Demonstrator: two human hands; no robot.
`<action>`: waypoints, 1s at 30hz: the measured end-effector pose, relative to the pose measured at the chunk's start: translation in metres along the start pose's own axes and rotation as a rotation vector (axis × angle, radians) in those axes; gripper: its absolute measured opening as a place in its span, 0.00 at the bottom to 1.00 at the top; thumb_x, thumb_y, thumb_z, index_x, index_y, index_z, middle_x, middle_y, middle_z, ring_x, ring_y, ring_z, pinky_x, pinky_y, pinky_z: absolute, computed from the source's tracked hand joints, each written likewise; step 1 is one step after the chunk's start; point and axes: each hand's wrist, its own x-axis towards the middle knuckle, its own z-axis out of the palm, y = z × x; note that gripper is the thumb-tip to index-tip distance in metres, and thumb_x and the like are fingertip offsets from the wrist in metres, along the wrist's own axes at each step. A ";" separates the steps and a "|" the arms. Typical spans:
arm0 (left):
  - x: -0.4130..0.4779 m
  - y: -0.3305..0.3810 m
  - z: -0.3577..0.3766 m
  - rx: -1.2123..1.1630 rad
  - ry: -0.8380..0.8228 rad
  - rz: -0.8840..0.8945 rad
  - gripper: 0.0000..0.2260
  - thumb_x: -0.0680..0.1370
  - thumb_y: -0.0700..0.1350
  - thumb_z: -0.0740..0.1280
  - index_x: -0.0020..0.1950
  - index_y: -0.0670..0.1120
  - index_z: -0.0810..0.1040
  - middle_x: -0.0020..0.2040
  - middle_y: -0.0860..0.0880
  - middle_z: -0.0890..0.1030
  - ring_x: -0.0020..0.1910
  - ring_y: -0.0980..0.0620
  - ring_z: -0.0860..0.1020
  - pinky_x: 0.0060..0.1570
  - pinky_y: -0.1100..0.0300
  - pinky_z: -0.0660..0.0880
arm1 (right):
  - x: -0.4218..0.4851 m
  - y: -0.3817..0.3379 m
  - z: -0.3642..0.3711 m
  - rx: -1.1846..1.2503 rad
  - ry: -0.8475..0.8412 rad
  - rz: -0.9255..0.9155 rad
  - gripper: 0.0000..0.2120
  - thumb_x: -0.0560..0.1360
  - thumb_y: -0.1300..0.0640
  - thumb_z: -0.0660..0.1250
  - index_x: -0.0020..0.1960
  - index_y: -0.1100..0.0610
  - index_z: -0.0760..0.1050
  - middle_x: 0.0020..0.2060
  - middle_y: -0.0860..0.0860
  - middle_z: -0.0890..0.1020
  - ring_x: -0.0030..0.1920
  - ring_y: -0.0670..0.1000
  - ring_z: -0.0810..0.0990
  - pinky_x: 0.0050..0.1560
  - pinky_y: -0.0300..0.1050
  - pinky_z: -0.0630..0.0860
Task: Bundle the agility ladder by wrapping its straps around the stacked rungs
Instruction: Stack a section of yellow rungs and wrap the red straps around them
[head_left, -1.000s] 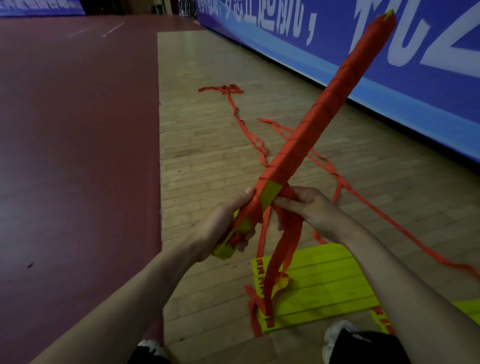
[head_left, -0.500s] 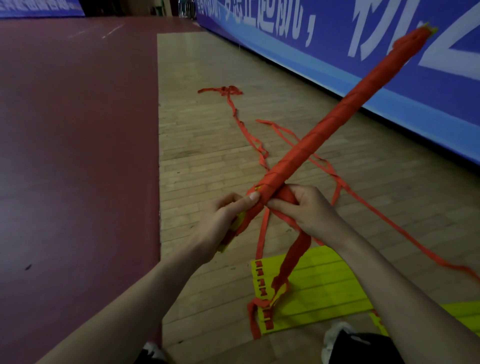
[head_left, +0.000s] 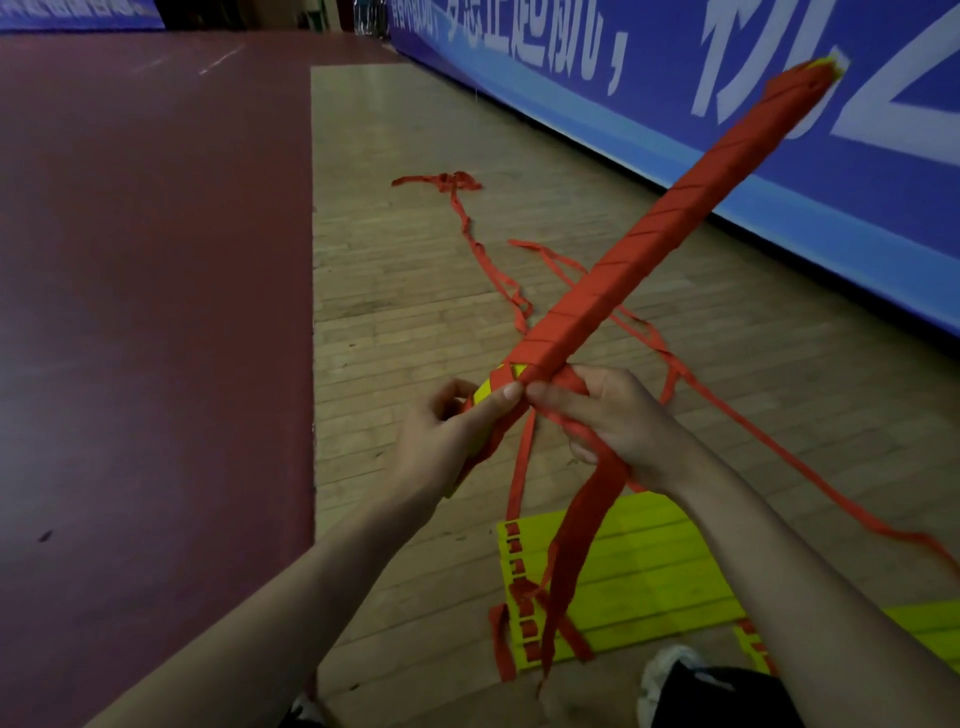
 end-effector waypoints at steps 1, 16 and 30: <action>0.000 0.000 0.000 -0.007 -0.010 0.000 0.18 0.70 0.54 0.73 0.46 0.39 0.79 0.33 0.48 0.76 0.29 0.58 0.74 0.28 0.64 0.69 | 0.001 0.000 0.001 0.027 0.047 0.020 0.15 0.69 0.47 0.70 0.42 0.59 0.78 0.26 0.52 0.65 0.19 0.43 0.63 0.19 0.36 0.61; -0.002 0.016 -0.024 -0.006 -0.587 -0.276 0.21 0.72 0.54 0.66 0.56 0.39 0.75 0.44 0.43 0.81 0.37 0.46 0.82 0.39 0.54 0.81 | -0.003 0.004 0.012 0.035 0.089 -0.082 0.08 0.72 0.54 0.69 0.37 0.57 0.80 0.17 0.47 0.70 0.15 0.45 0.63 0.19 0.36 0.59; 0.001 0.009 -0.031 -0.088 -0.410 -0.163 0.18 0.75 0.54 0.65 0.51 0.39 0.72 0.30 0.42 0.74 0.23 0.47 0.71 0.25 0.61 0.70 | 0.000 0.012 0.000 -0.218 -0.085 -0.046 0.04 0.71 0.56 0.70 0.40 0.56 0.77 0.26 0.45 0.76 0.26 0.42 0.72 0.27 0.32 0.68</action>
